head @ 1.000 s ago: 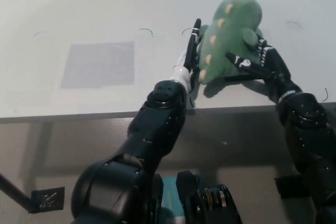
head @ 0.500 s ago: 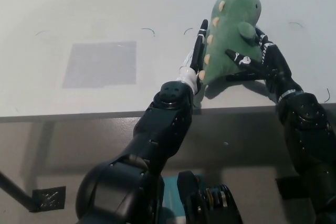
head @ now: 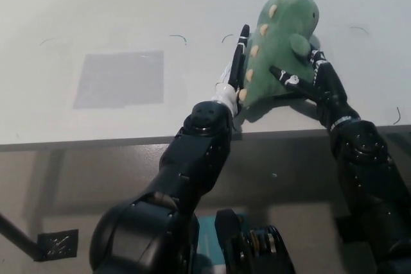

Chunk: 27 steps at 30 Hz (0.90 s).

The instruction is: Use both hands to pick up a dinasour on the right side and move it to the left side

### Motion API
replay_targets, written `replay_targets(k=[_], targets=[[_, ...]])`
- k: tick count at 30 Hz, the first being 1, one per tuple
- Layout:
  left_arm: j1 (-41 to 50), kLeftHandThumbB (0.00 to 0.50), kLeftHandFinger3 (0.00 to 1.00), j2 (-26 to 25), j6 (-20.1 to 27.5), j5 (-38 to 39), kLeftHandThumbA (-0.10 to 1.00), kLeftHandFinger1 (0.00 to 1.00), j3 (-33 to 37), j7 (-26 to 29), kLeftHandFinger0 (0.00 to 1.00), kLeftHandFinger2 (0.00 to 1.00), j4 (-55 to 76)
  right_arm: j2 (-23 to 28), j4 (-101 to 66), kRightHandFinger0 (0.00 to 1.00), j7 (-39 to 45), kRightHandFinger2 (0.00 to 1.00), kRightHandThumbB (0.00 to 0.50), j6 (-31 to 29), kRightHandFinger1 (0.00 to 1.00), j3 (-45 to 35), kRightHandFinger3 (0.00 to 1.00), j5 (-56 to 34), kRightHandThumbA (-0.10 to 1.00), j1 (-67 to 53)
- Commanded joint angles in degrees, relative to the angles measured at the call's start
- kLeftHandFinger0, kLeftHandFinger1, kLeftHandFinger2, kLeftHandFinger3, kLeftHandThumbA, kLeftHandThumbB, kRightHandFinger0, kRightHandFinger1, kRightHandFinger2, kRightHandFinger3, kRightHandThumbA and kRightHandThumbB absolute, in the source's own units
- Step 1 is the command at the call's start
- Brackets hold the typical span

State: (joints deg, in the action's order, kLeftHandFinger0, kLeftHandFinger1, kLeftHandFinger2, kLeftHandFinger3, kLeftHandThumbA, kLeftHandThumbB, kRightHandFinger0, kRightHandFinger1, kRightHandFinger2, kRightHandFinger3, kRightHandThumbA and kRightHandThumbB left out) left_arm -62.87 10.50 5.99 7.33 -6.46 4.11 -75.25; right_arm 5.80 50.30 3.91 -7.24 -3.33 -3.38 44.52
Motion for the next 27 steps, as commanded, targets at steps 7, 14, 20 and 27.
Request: replay_targets(k=[7,14,20,27], targets=[[3.4,0.351,1.00,0.8,1.6,-1.2,1.00,1.00,2.5,-4.2,1.00,1.00,1.3,-3.6,6.8,1.00,-2.2,1.00,0.198,-4.6,1.00,5.1,1.00,3.7,1.00,2.7],[7.1,0.387,1.00,-1.9,3.7,-1.4,1.00,1.00,3.3,-2.6,1.00,1.00,2.5,-7.6,11.3,1.00,-3.6,1.00,0.191,-6.0,1.00,6.8,1.00,3.4,1.00,3.8],[11.8,0.311,1.00,-3.2,4.6,-1.1,1.00,1.00,2.9,-0.1,1.00,1.00,7.5,-11.6,12.5,1.00,-4.8,1.00,0.102,-6.5,1.00,8.6,1.00,3.7,1.00,4.0],[17.1,0.287,1.00,-5.2,1.6,-1.9,1.00,1.00,2.9,1.5,1.00,1.00,17.7,-14.8,13.6,1.00,-4.2,1.00,0.122,-6.3,1.00,9.1,1.00,2.8,1.00,5.1]])
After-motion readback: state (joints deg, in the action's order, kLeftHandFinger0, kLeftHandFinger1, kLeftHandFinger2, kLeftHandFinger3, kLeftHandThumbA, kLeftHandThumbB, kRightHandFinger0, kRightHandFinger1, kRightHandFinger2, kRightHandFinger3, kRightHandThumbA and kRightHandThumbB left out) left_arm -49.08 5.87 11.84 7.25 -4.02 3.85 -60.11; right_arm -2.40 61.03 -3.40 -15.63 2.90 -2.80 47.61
